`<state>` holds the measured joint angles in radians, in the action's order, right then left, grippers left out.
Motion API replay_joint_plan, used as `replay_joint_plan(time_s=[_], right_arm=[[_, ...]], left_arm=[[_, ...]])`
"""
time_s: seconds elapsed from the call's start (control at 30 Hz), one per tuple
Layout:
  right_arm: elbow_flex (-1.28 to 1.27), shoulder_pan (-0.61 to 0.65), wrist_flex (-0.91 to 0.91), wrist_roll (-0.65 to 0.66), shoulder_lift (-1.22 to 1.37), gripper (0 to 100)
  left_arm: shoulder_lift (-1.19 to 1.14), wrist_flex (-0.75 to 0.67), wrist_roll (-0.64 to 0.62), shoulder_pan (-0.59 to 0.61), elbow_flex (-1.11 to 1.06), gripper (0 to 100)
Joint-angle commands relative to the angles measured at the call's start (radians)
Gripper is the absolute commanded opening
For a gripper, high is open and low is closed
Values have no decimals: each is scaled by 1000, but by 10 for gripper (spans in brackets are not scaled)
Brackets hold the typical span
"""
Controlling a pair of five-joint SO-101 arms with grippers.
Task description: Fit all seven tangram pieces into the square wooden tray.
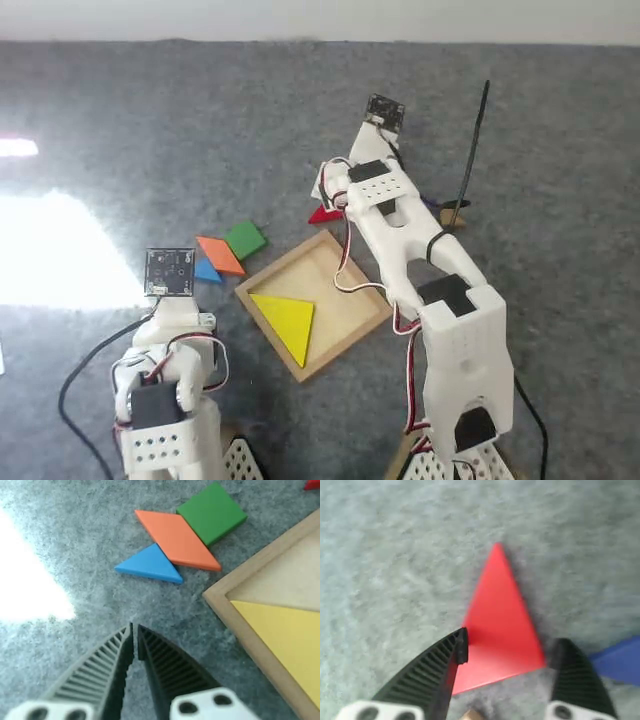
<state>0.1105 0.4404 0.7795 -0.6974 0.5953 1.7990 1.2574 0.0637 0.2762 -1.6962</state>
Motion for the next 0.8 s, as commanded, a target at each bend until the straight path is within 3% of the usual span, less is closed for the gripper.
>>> replay_joint_plan(time_s=[0.0, 0.23, 0.43, 0.5, 0.67, 0.77], right_arm=[[20, -19, 7, -9, 8, 158], [25, -12, 93, -9, -7, 220], [100, 41, 341, 2, -107, 303], [127, 79, 398, 80, -154, 306], [138, 139, 277, 290, -185, 288], [138, 137, 127, 348, -122, 208]], left_arm=[[18, 3, -2, 8, 13, 14], [18, 3, -2, 8, 13, 14], [18, 3, -2, 8, 13, 14], [18, 3, -2, 8, 13, 14], [18, 3, -2, 8, 13, 14], [18, 3, -2, 8, 13, 14]])
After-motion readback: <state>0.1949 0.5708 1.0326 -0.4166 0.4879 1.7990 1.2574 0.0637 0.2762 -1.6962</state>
